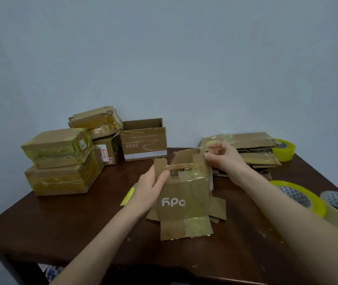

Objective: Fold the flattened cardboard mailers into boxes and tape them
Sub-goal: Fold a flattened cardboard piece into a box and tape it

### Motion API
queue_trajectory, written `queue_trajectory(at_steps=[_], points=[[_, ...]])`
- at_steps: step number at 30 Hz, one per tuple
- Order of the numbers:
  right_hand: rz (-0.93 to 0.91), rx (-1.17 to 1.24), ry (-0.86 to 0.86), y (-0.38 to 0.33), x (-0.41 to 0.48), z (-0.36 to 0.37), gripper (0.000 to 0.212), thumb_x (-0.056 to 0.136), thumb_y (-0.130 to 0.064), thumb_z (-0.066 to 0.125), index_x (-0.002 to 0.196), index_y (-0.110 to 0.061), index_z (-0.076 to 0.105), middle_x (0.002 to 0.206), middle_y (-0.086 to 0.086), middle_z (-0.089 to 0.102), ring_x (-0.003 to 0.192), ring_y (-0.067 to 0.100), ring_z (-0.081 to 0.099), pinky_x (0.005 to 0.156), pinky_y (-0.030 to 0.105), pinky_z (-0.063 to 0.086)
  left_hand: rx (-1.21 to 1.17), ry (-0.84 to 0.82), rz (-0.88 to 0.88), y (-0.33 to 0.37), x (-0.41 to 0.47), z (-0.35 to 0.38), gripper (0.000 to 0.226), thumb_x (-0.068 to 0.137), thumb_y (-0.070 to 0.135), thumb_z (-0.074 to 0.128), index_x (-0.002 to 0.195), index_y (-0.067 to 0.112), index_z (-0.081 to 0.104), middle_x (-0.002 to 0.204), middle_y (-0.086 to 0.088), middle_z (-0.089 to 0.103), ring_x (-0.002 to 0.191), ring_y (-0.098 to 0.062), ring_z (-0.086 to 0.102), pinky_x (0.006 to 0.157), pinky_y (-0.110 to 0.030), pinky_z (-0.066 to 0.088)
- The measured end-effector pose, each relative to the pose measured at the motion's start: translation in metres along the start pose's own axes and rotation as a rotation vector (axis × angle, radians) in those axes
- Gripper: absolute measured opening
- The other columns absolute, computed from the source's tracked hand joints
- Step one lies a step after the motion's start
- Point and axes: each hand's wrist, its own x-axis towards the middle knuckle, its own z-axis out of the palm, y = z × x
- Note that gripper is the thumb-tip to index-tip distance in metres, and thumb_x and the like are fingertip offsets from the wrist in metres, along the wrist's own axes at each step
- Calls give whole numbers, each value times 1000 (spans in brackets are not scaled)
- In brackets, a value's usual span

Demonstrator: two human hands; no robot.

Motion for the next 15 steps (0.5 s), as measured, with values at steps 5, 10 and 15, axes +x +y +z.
queue_trajectory(at_steps=[5,10,15], points=[[-263,-366,-26,15,-19,-3,13,88,-14,68,98,-18,73,106,-4,62,99,13,59,86,26,49,75,-145,-3,11,10,4,22,100,26,45,121,26,47,111,11,61,107,-11,59,94,-39,47],[-261,-492,-167,14,-30,-12,22,92,-15,63,74,-17,75,119,-8,54,105,1,51,88,16,44,112,-205,38,13,6,6,22,100,26,45,121,30,44,111,18,58,110,-12,58,92,-32,48],[-192,-58,-95,15,-42,-9,26,100,-26,50,124,-25,59,119,-1,64,106,9,61,87,20,48,74,24,-85,17,17,16,82,85,40,67,149,30,17,147,3,34,129,-16,42,105,-42,41]])
